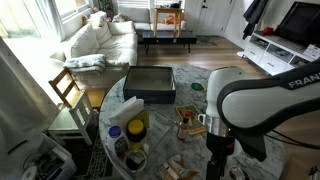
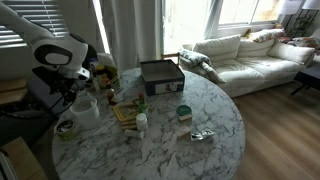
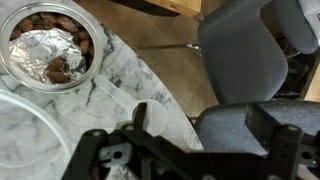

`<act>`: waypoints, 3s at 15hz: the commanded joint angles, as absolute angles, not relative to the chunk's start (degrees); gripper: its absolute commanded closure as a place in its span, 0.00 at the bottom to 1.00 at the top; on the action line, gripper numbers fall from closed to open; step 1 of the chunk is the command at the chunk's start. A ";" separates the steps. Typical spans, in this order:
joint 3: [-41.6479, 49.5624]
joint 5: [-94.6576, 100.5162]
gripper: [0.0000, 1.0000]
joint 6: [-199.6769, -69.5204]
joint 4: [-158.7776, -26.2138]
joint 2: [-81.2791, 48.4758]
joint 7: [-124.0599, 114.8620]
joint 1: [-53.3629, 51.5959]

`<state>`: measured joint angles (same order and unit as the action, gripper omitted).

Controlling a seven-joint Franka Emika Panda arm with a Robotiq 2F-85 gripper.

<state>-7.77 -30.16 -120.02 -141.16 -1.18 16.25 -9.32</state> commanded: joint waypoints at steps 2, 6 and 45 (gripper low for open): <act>-7.71 -34.69 0.00 -121.86 -143.11 -1.45 22.52 -8.28; -7.05 -38.12 0.00 -121.08 -144.02 -2.32 29.69 -7.08; -9.34 -25.57 0.14 -131.73 -145.31 -9.09 35.49 -6.05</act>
<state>-8.62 -27.17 -129.65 -144.45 -8.85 34.50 -6.78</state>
